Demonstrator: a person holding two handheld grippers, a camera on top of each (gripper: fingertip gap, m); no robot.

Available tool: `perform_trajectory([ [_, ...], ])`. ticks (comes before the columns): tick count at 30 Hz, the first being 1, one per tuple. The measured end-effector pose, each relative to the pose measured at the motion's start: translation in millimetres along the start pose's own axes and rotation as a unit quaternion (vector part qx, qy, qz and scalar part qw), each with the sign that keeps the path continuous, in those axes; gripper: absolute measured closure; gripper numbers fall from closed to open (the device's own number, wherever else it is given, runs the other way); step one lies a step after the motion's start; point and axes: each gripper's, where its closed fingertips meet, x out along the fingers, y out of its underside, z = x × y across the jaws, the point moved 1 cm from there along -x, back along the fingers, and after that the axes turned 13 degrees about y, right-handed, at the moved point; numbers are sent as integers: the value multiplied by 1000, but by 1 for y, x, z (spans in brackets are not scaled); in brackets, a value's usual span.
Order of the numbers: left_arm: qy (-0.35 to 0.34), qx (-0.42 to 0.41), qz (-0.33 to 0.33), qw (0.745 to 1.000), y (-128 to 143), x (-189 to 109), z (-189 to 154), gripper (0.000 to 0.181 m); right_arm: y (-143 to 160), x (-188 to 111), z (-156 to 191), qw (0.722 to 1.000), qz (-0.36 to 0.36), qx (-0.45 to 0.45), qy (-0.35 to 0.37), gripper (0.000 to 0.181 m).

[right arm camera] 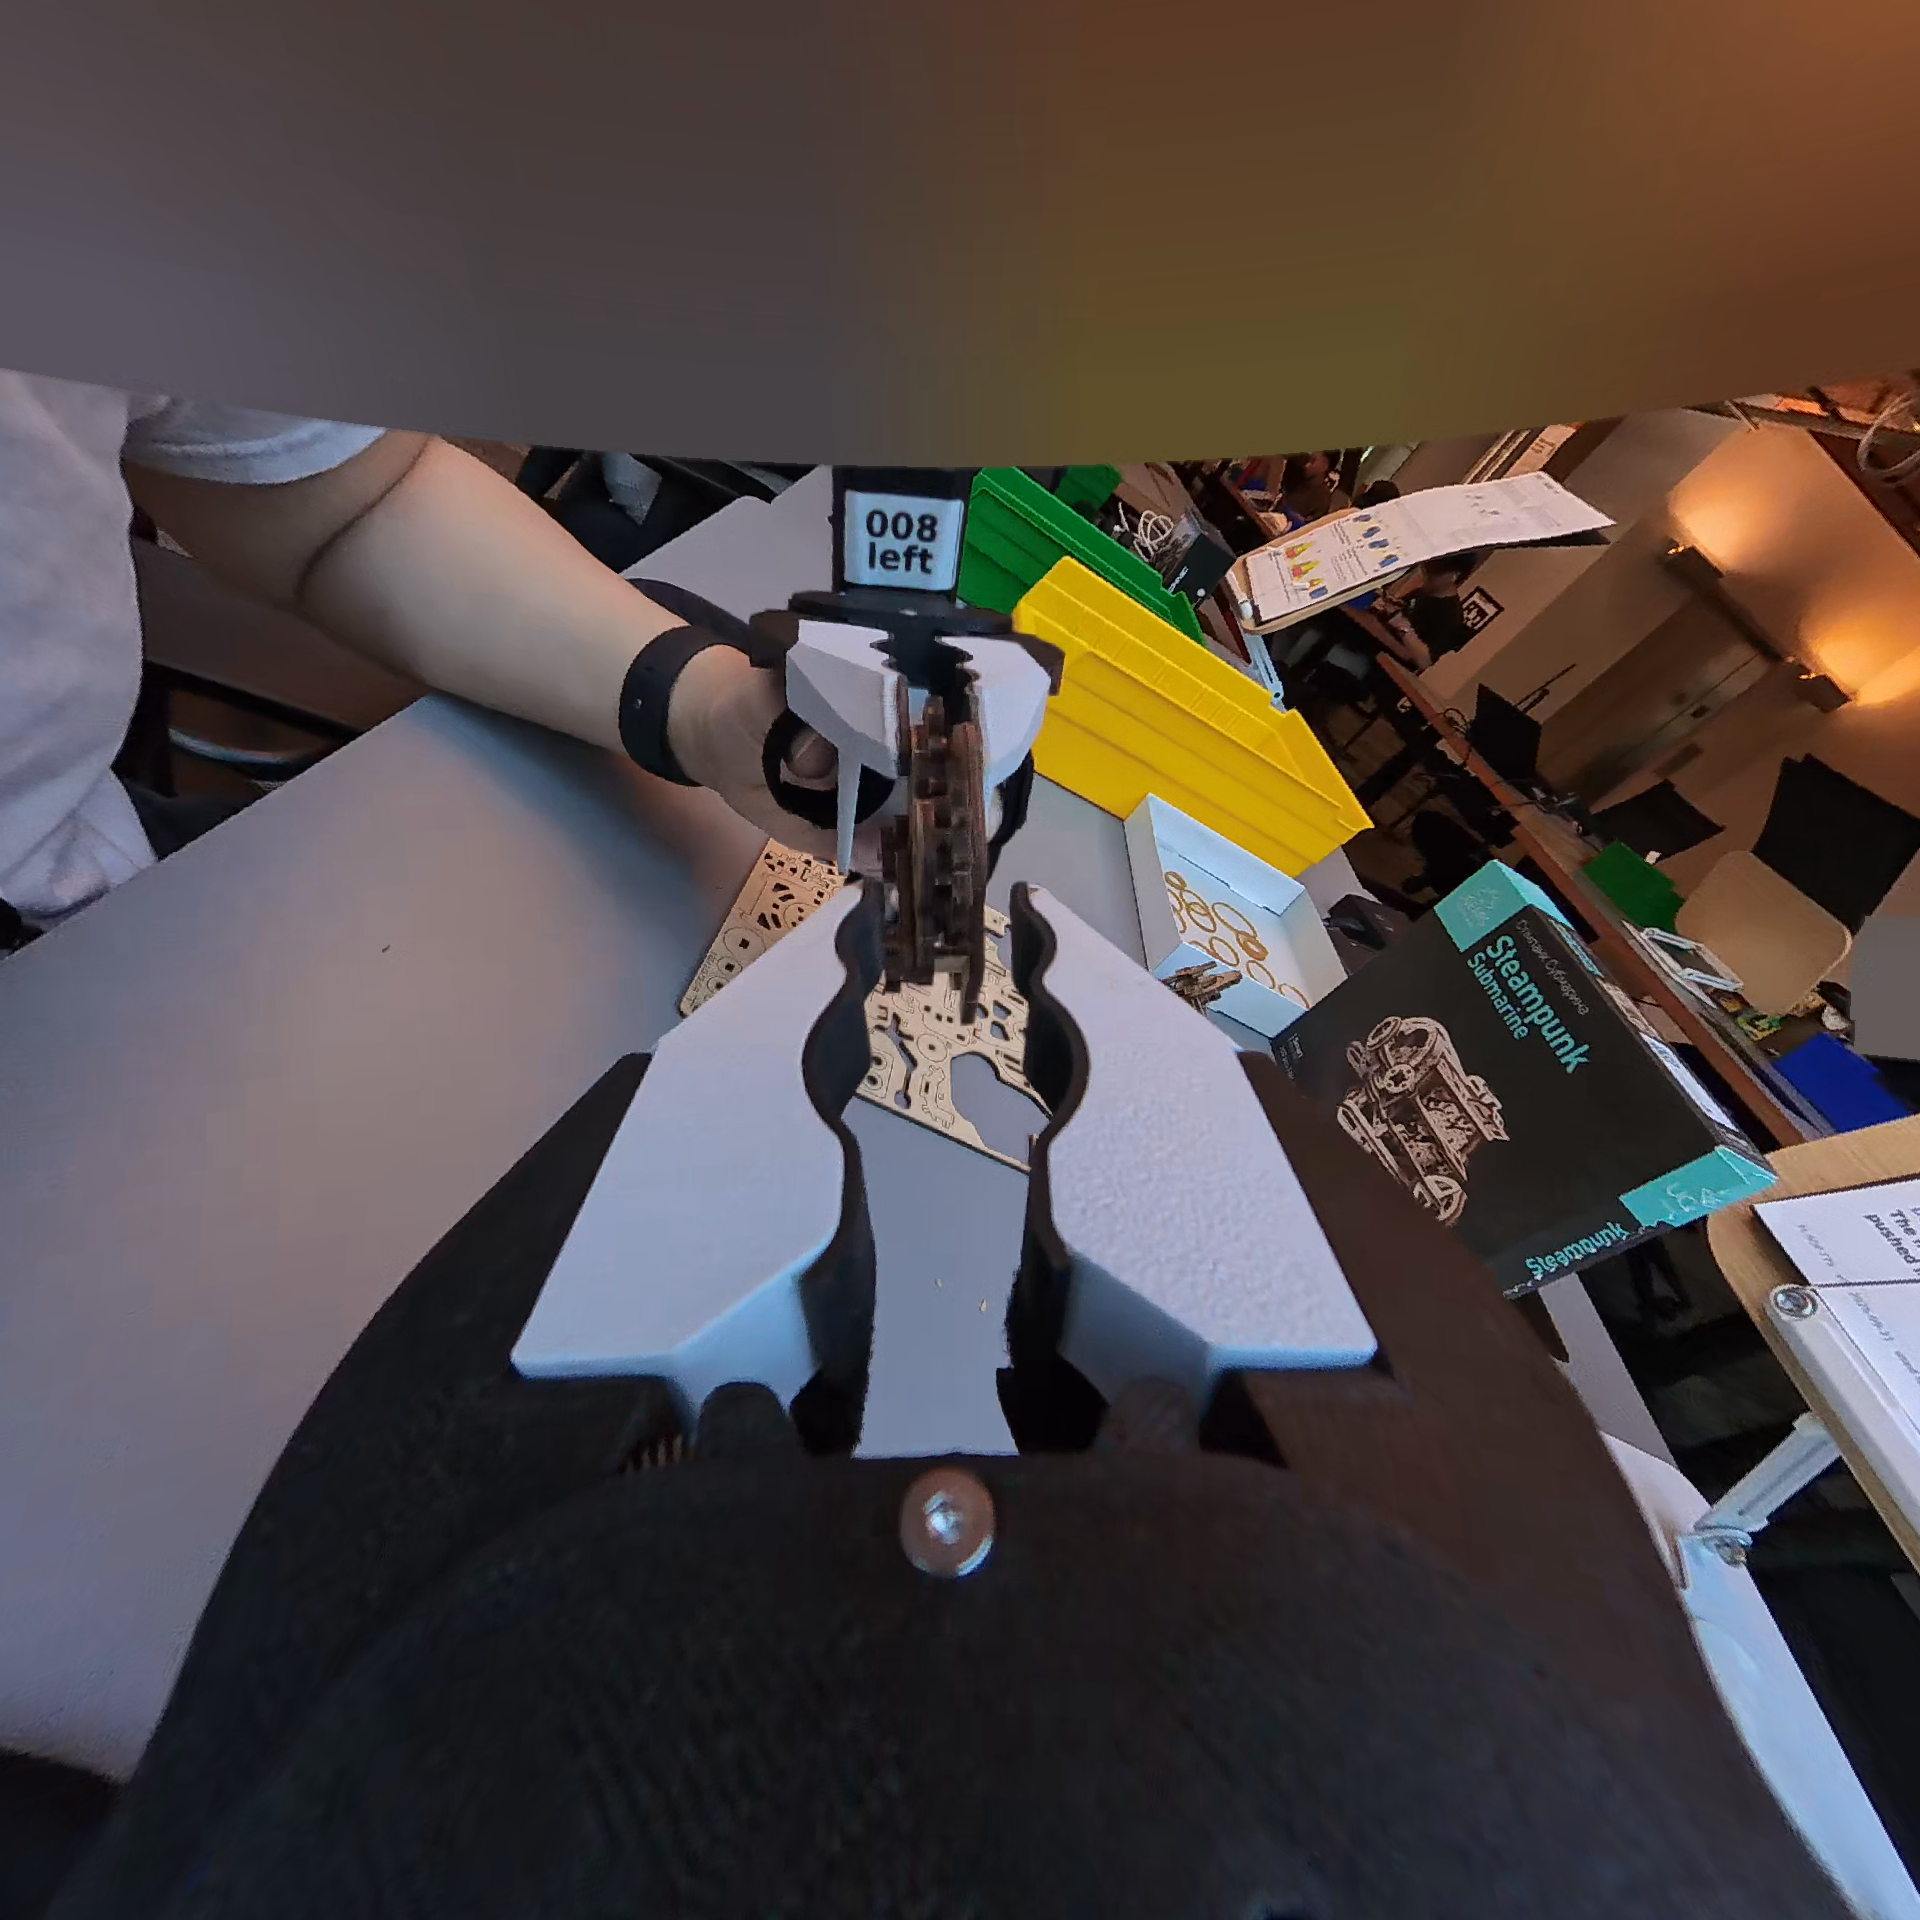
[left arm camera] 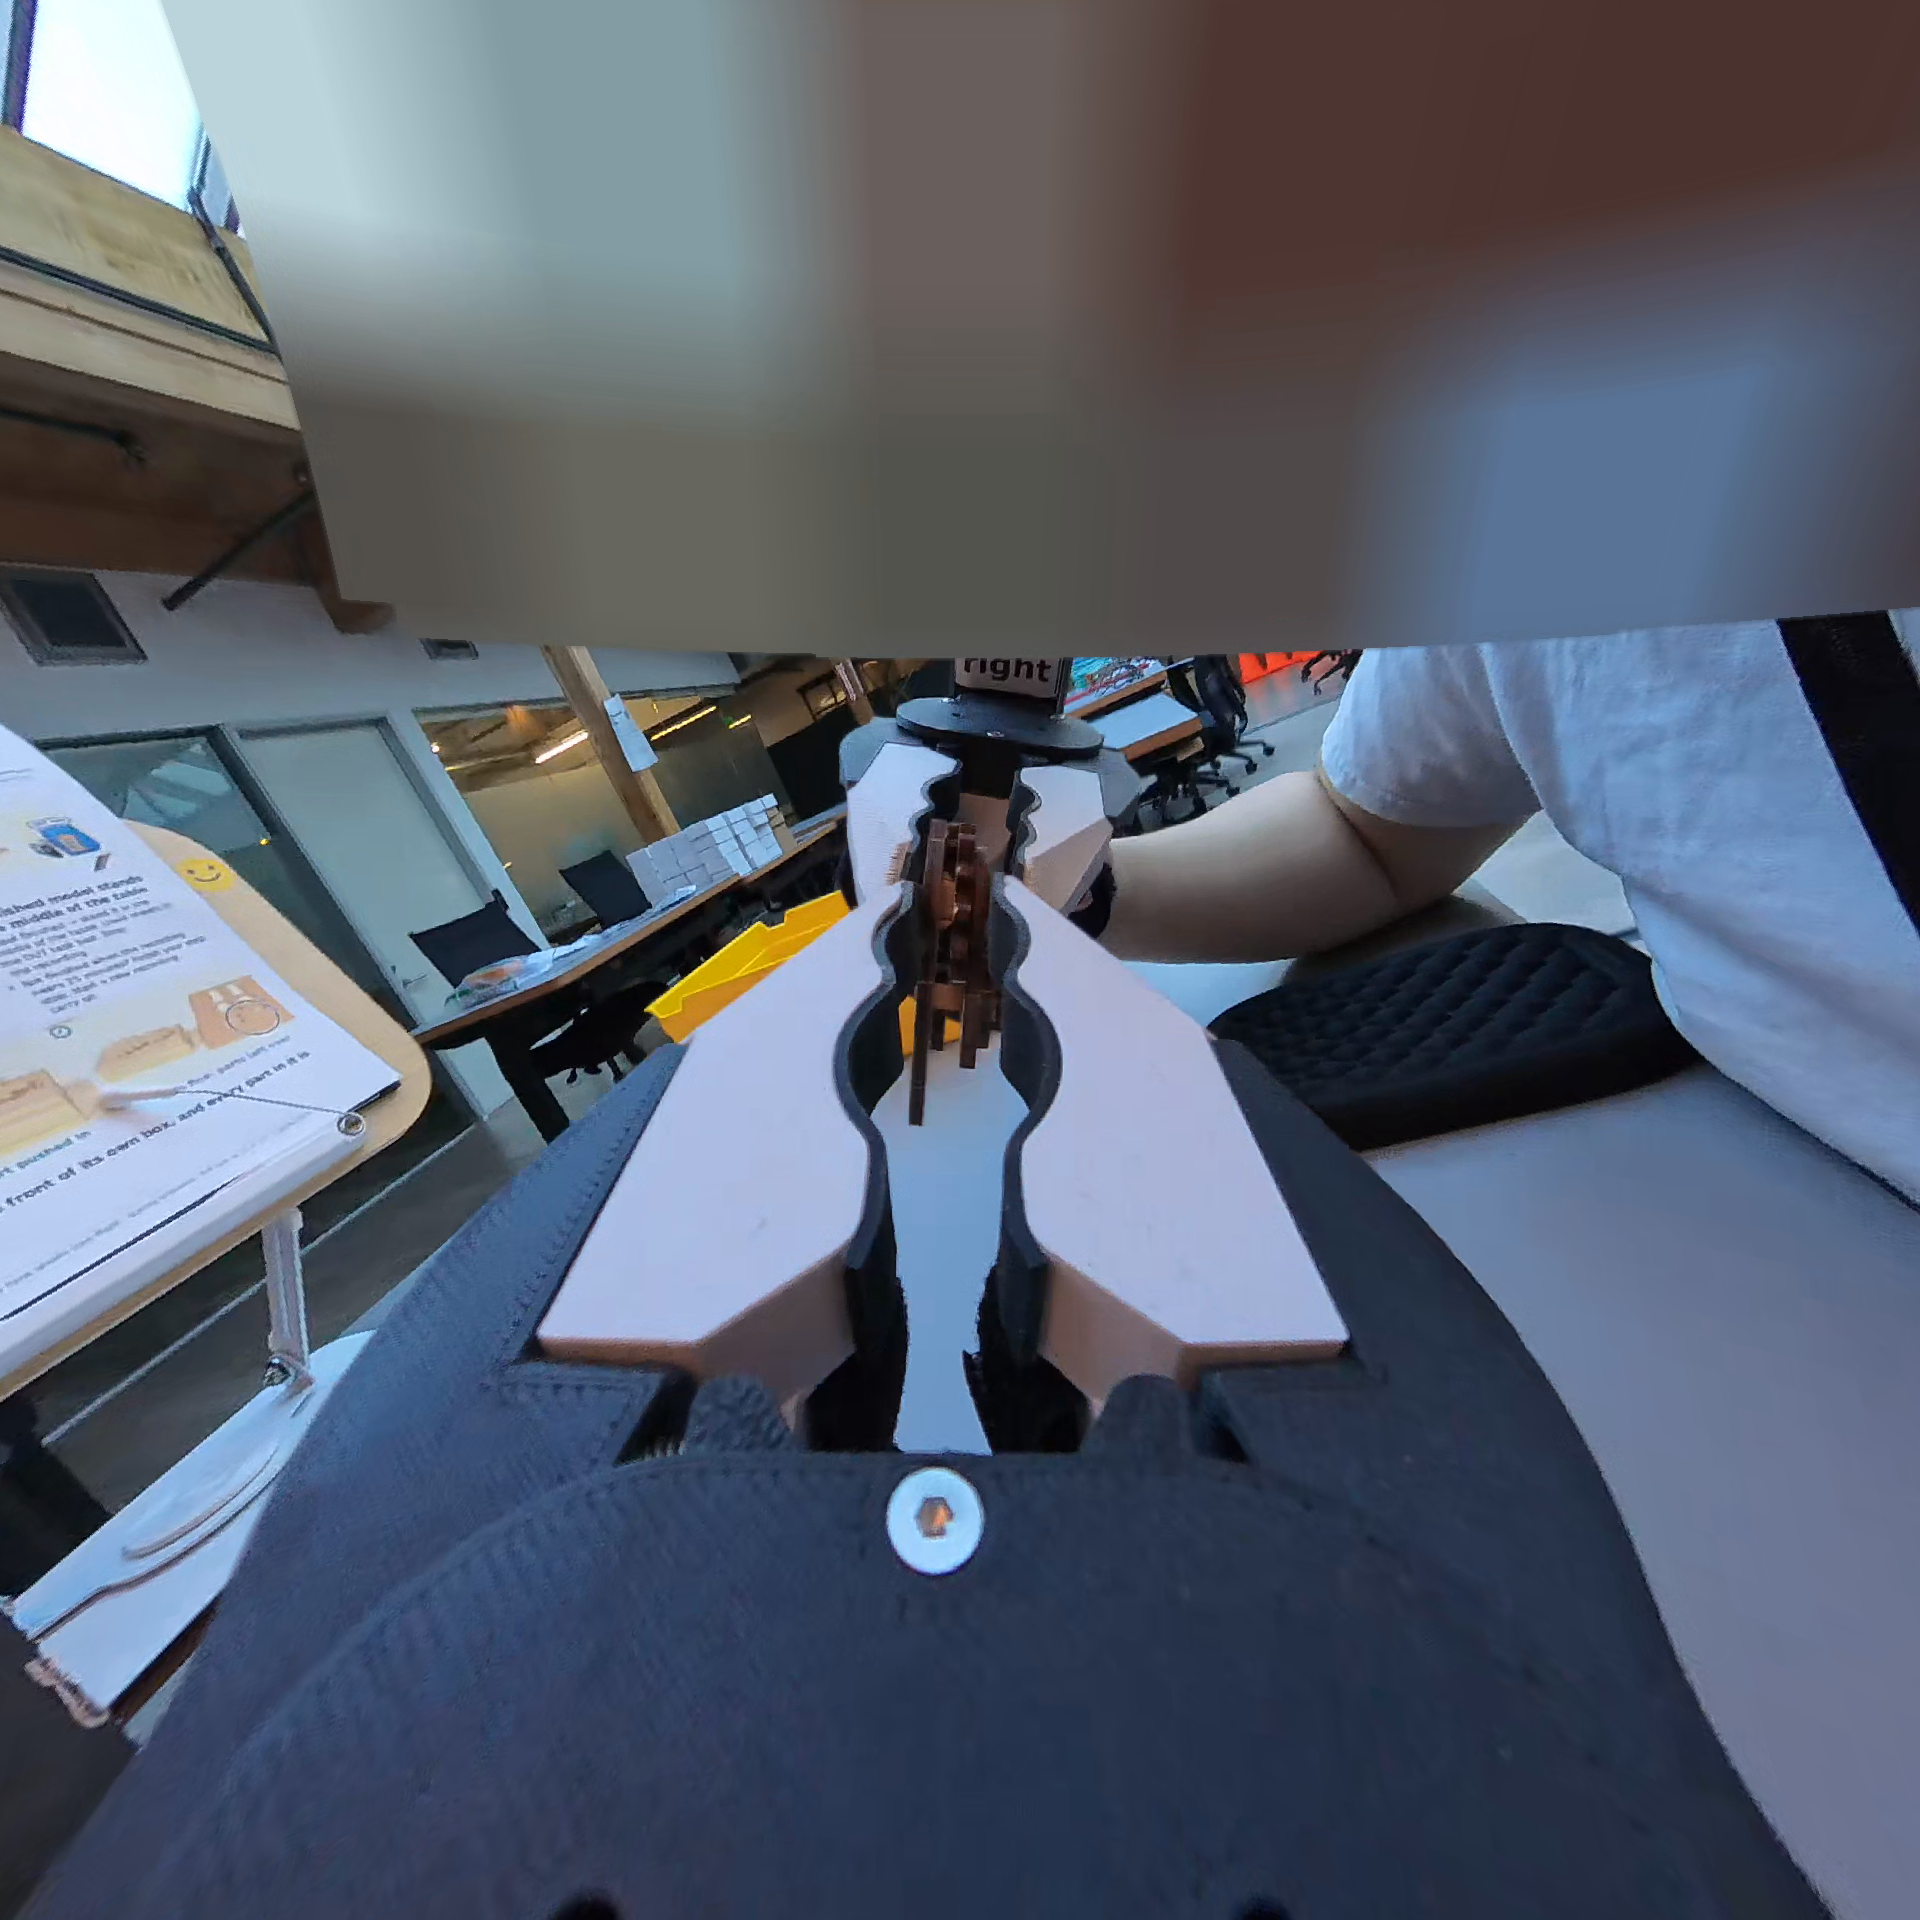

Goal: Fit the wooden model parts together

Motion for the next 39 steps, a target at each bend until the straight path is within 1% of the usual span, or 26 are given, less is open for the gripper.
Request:
perform_trajectory([
  [2,8,-6,-26,1000,-2,-1,0,172,-5,-1,3,1000,-9,4,-6,164],
  [8,25,-34,-81,996,-5,-3,0,172,-13,-1,3,1000,-25,-4,7,163],
  [13,27,-54,-105,993,-7,-4,1,172,-13,-1,0,999,-33,-4,14,156],
  [14,26,-56,-107,992,-6,-4,1,172,-12,-1,-1,999,-34,0,14,154],
  [23,27,-61,-102,993,-4,-4,1,172,-4,1,3,1000,-17,17,-10,154],
  [27,25,-62,-118,991,-10,-6,3,172,3,2,3,1000,-4,19,-12,155],
  [29,25,-57,-112,992,-10,-7,3,172,3,1,5,999,-5,31,-25,164],
  [36,26,-41,-96,994,-10,-5,1,172,2,2,7,999,-15,41,-28,159],
  [39,25,-34,-86,995,-8,-3,0,172,4,2,8,999,-12,44,-29,163],
])
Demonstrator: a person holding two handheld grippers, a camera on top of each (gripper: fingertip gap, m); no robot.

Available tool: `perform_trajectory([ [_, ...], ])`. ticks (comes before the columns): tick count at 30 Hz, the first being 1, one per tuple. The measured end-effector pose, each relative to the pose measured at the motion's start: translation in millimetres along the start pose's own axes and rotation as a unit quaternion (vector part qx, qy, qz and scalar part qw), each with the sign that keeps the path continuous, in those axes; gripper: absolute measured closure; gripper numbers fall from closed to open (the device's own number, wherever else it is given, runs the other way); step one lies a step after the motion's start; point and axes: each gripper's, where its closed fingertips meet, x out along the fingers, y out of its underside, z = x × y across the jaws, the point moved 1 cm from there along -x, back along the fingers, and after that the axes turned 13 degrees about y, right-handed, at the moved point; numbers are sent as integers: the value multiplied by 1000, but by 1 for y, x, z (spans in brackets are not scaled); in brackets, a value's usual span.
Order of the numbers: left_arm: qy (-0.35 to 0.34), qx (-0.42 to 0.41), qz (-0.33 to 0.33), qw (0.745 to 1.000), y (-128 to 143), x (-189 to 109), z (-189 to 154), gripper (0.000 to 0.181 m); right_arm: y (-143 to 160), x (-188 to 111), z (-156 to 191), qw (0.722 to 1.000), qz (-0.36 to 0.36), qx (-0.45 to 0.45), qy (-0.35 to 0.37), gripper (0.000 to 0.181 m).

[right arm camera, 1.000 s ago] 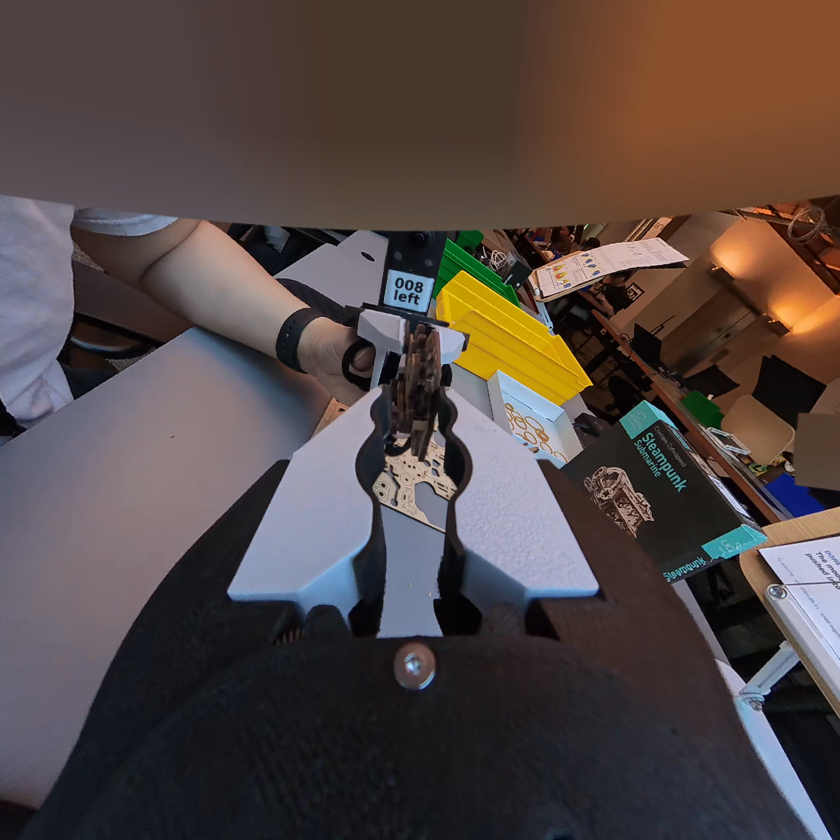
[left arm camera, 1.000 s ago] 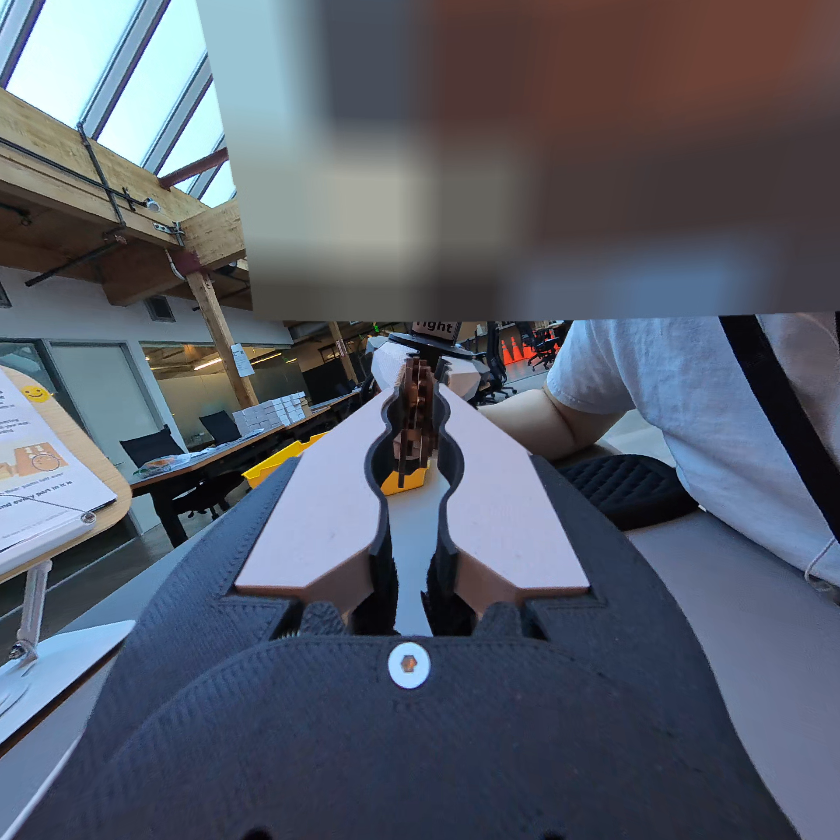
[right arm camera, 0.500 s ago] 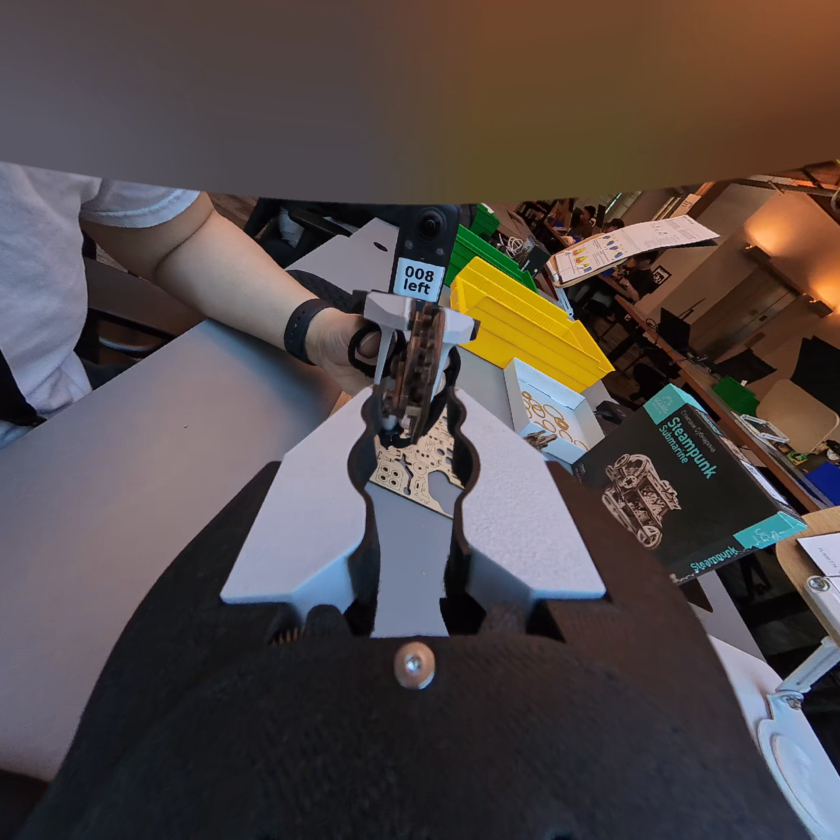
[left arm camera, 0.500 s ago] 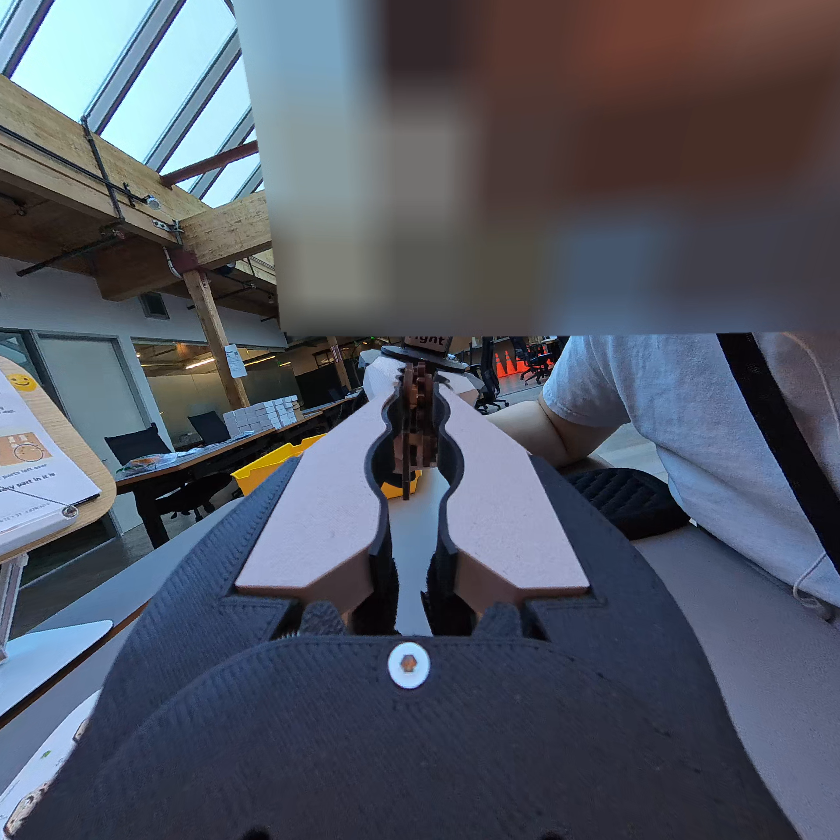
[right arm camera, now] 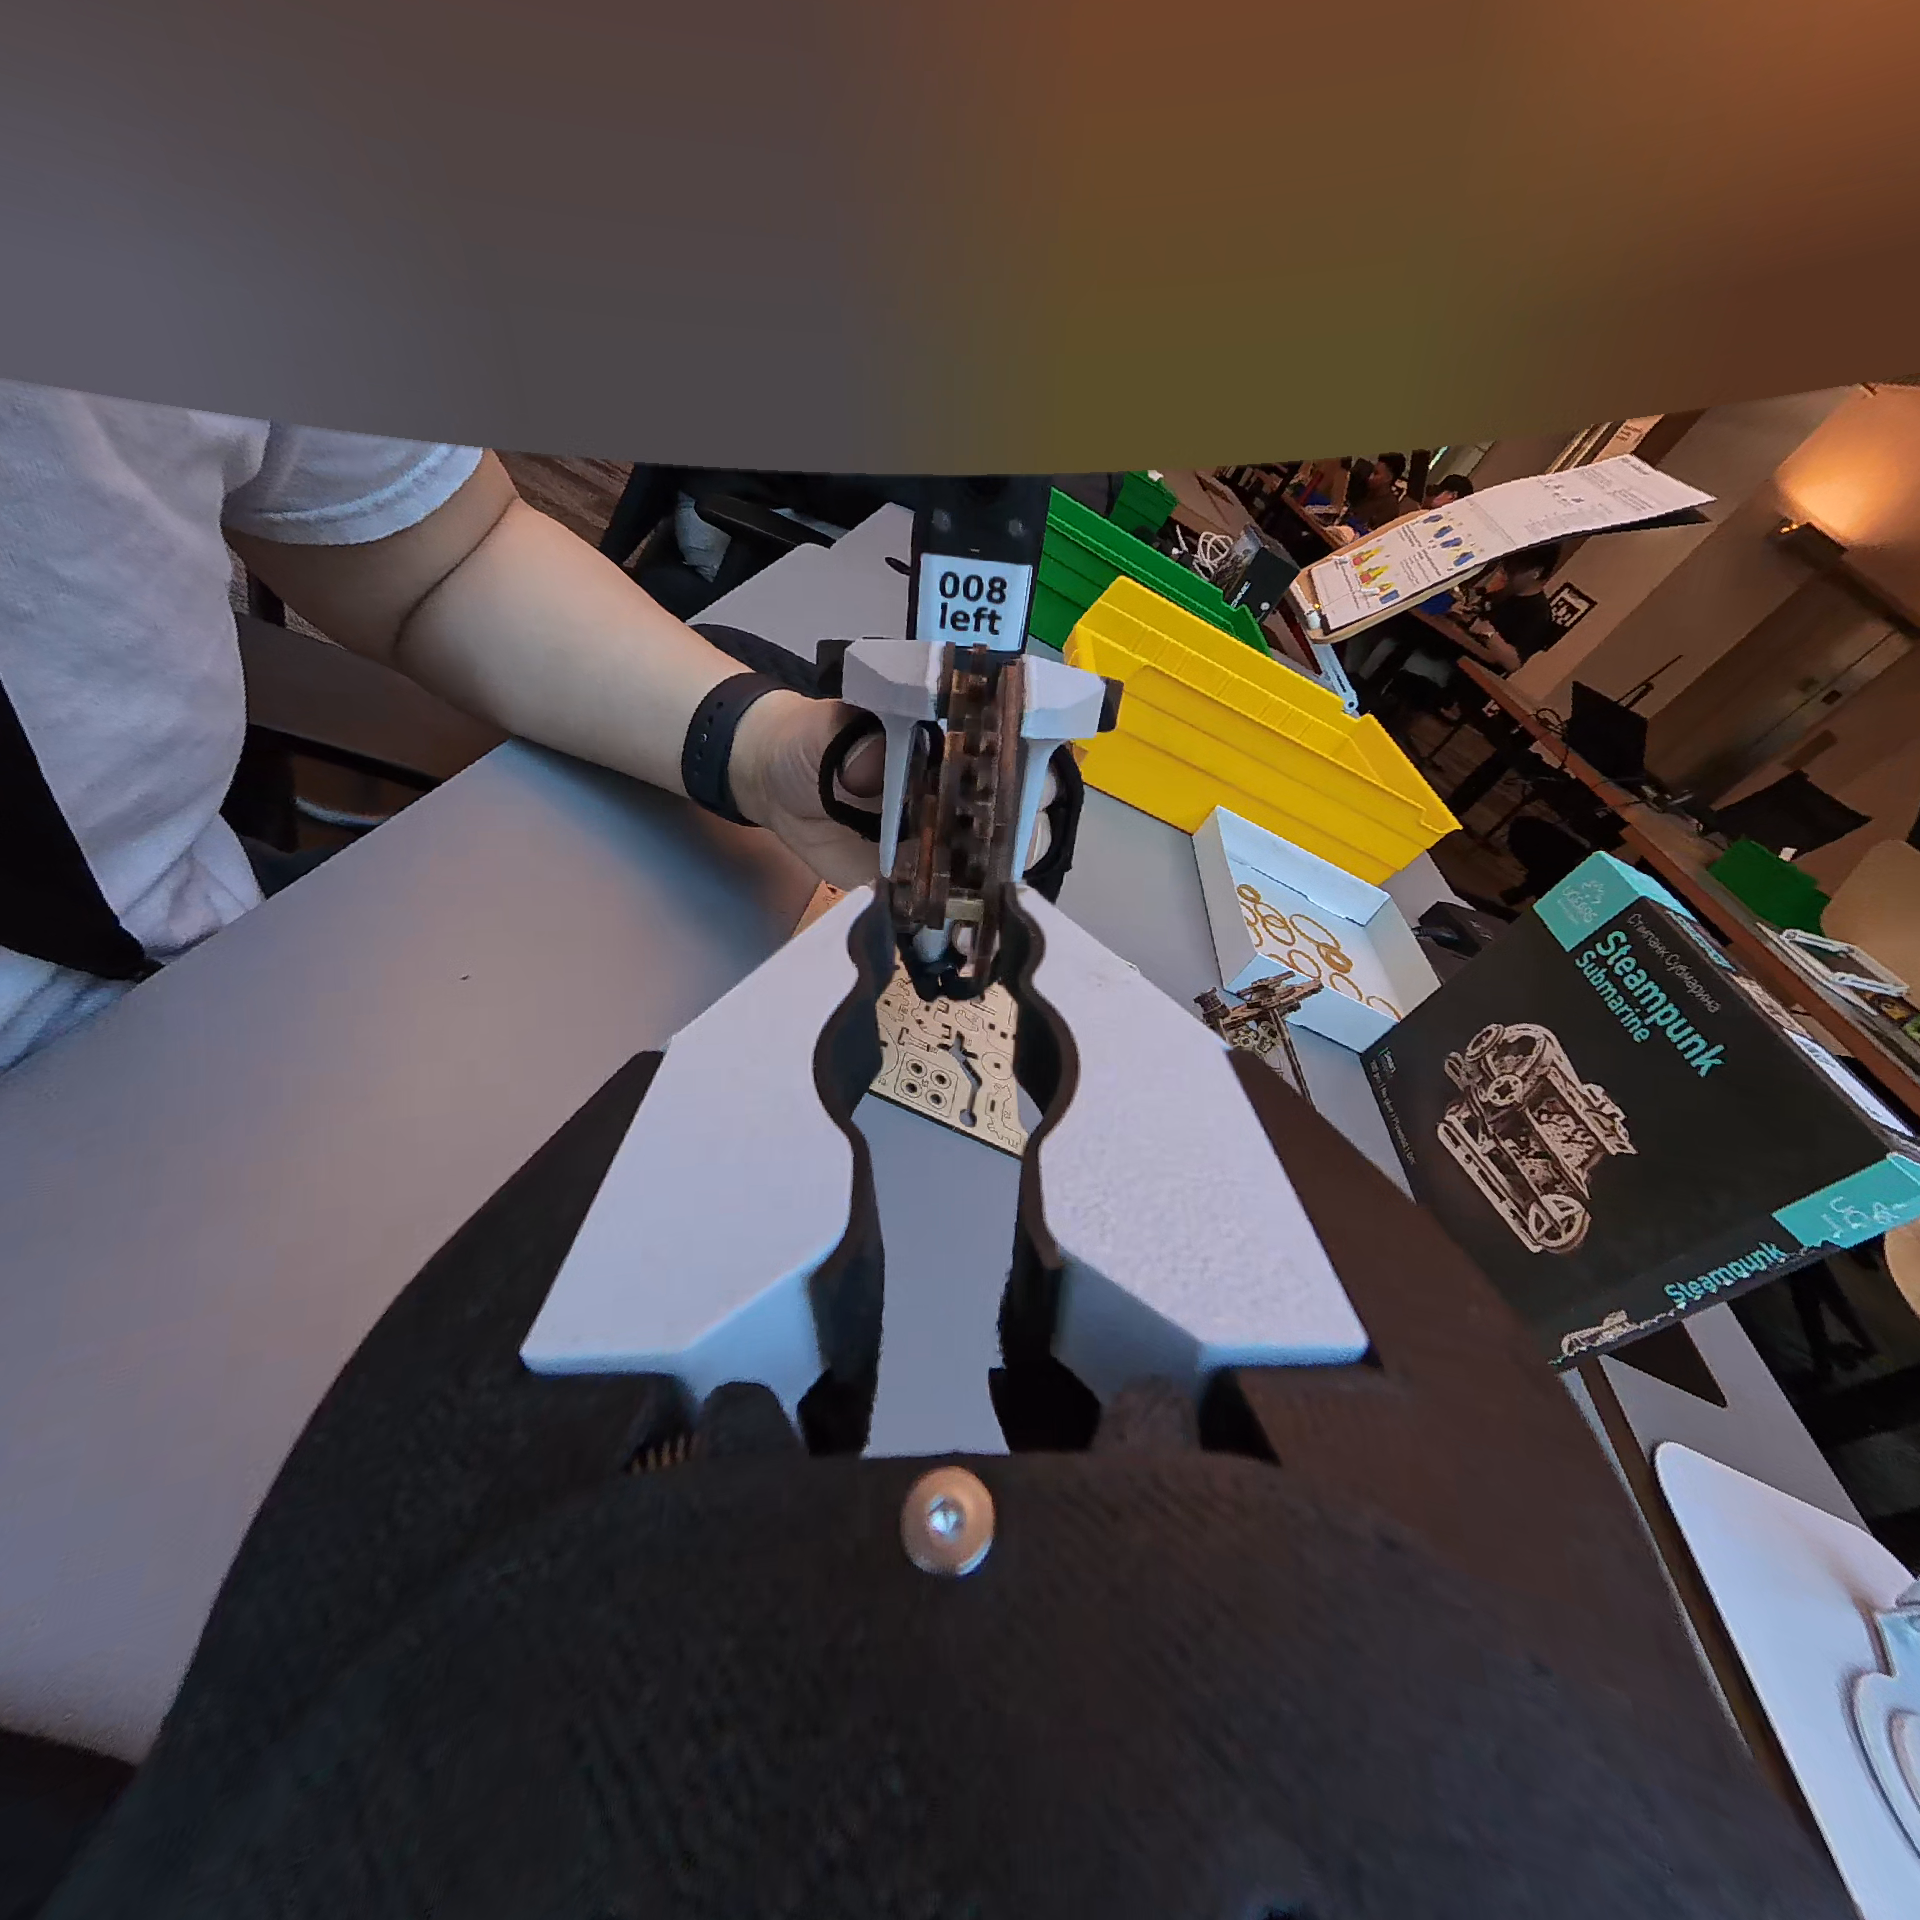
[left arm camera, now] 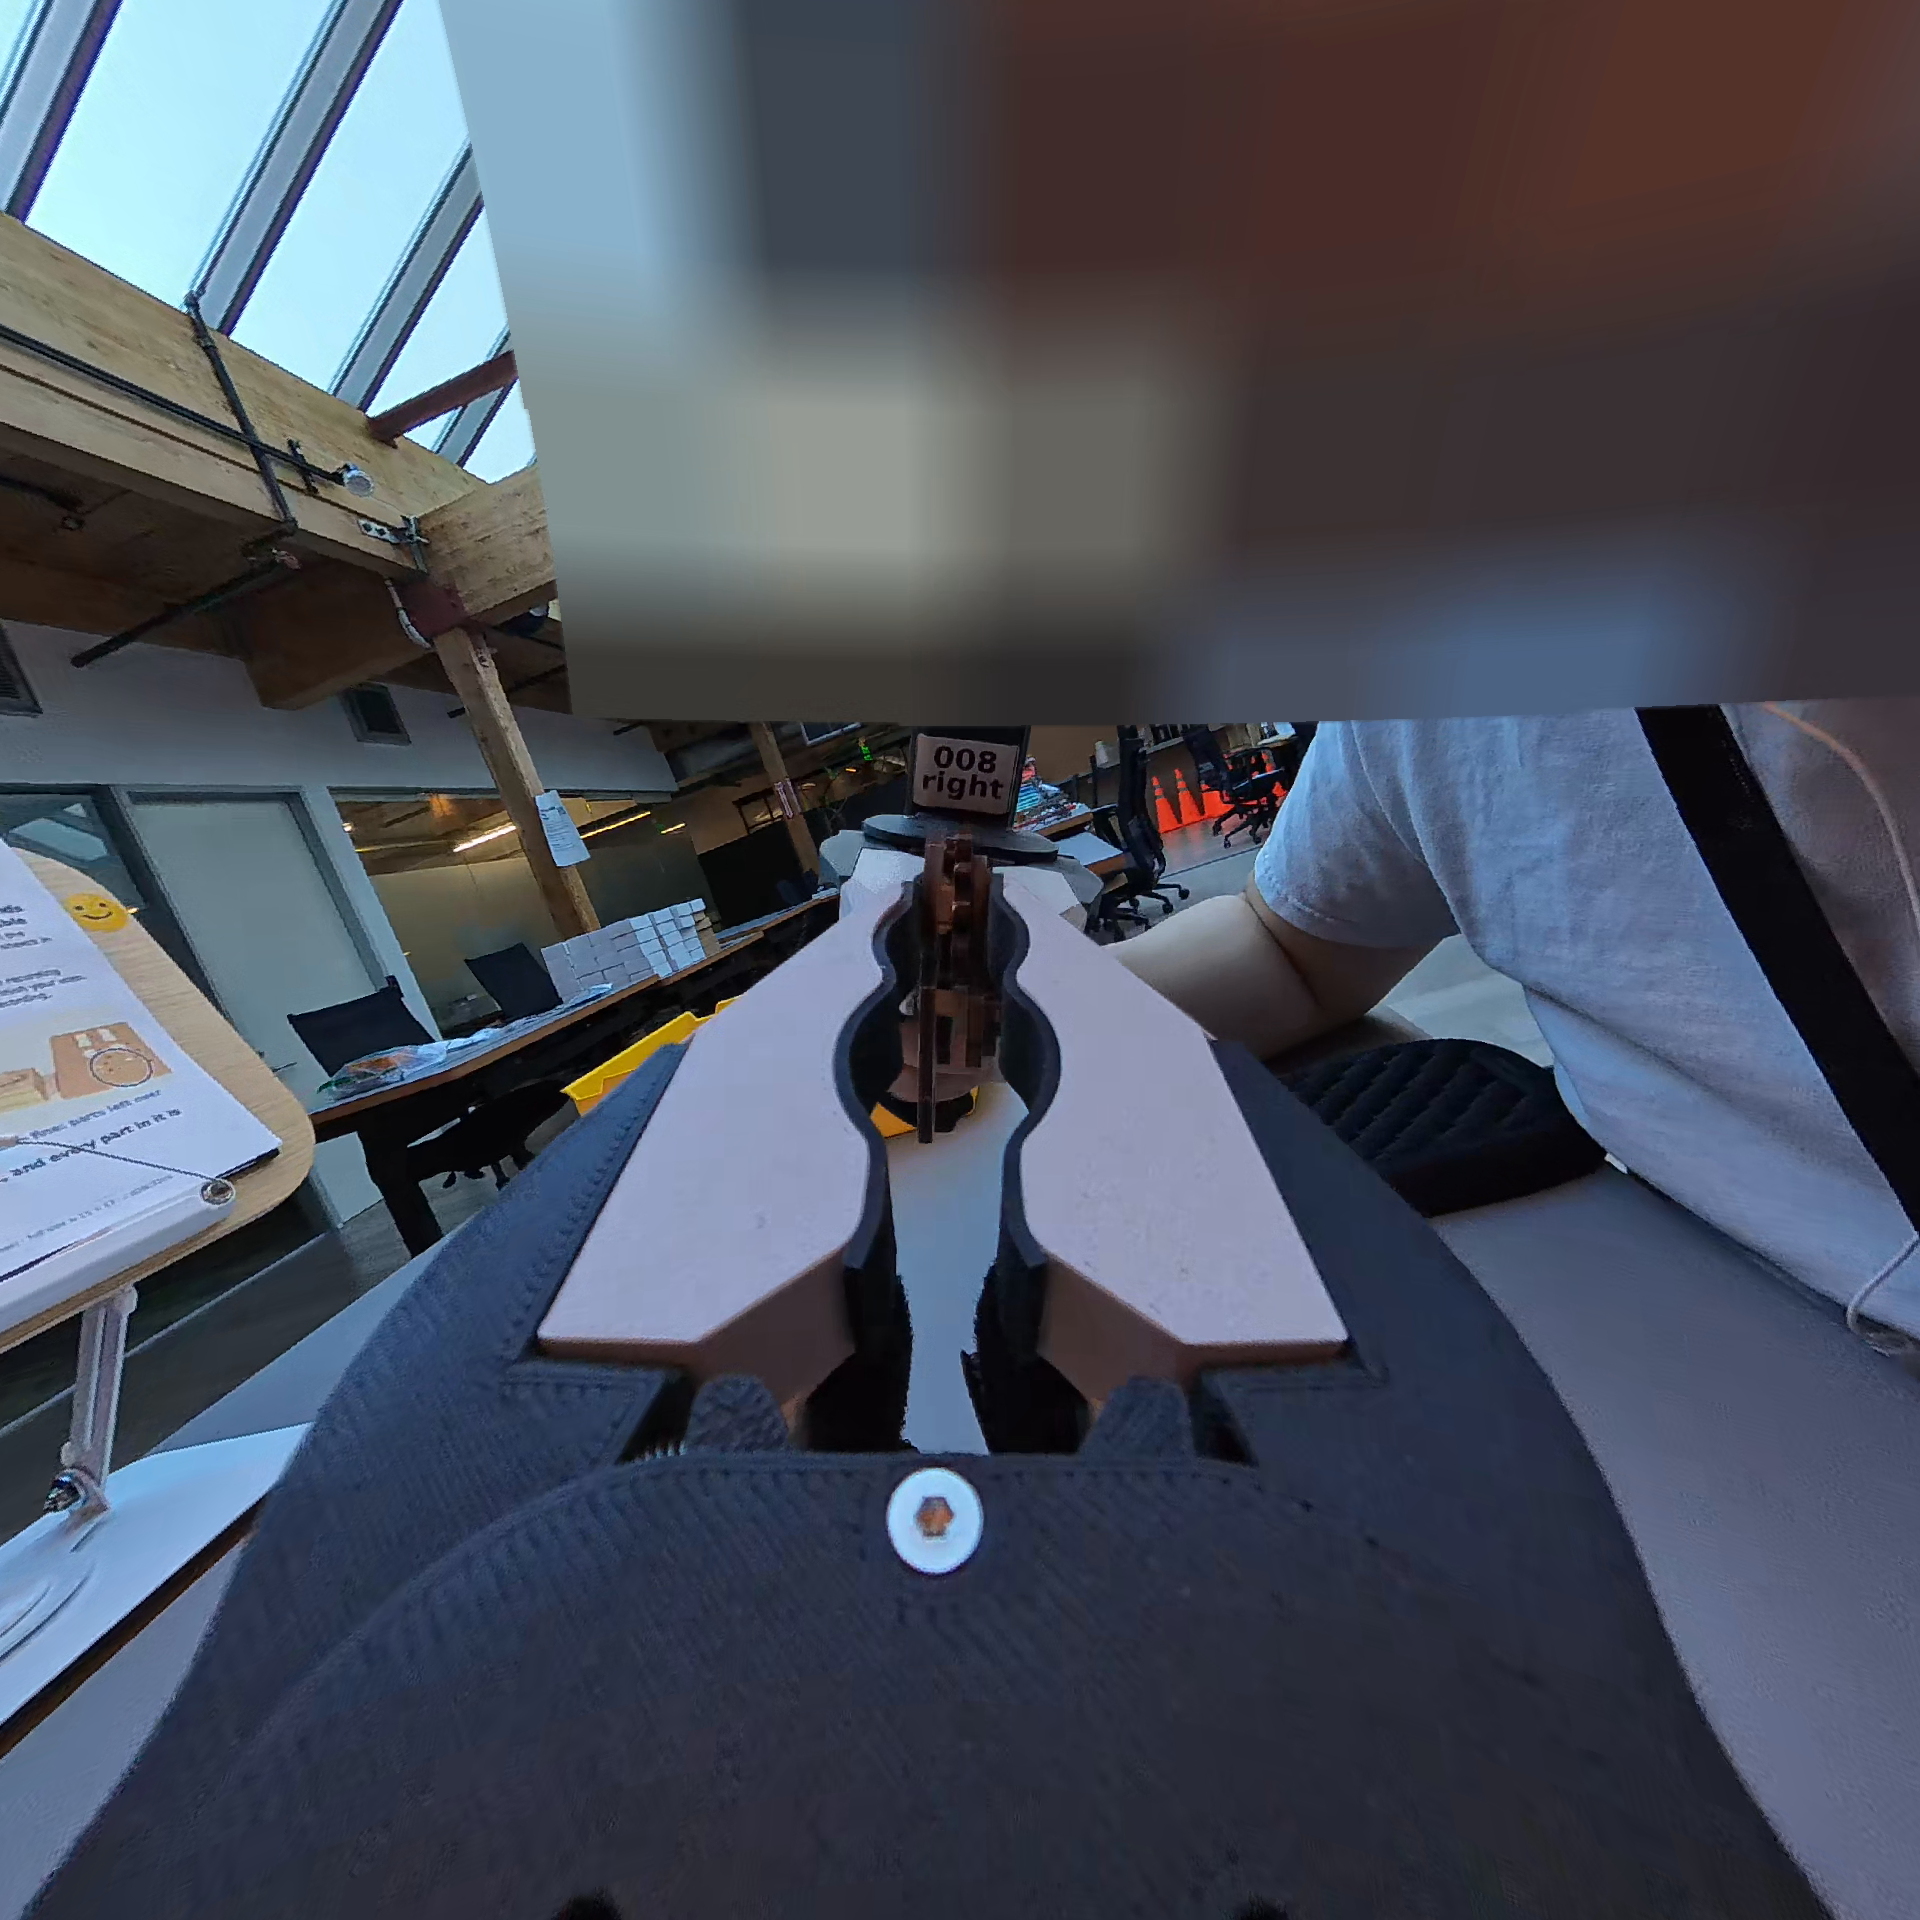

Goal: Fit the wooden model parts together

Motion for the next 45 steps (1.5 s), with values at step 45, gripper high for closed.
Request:
perform_trajectory([
  [45,-135,-393,9,910,74,-23,40,164,60,8,-31,980,24,195,39,130],
])
